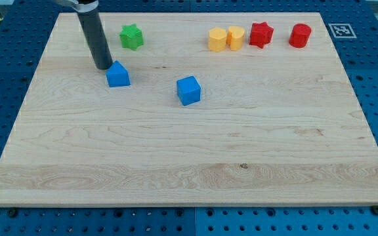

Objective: Push blue traingle to down

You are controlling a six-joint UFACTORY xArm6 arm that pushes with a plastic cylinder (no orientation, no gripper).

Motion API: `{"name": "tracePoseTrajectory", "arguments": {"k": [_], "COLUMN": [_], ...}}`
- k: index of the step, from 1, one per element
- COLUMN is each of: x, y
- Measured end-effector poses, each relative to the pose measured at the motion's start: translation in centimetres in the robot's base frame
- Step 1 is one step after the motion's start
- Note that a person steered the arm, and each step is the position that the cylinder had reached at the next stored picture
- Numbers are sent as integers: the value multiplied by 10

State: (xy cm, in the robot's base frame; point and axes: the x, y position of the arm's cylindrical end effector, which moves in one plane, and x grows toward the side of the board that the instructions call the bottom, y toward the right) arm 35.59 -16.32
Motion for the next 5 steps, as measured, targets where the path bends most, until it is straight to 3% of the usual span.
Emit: {"name": "tracePoseTrajectory", "arguments": {"k": [2, 5], "x": [12, 86], "y": [28, 34]}}
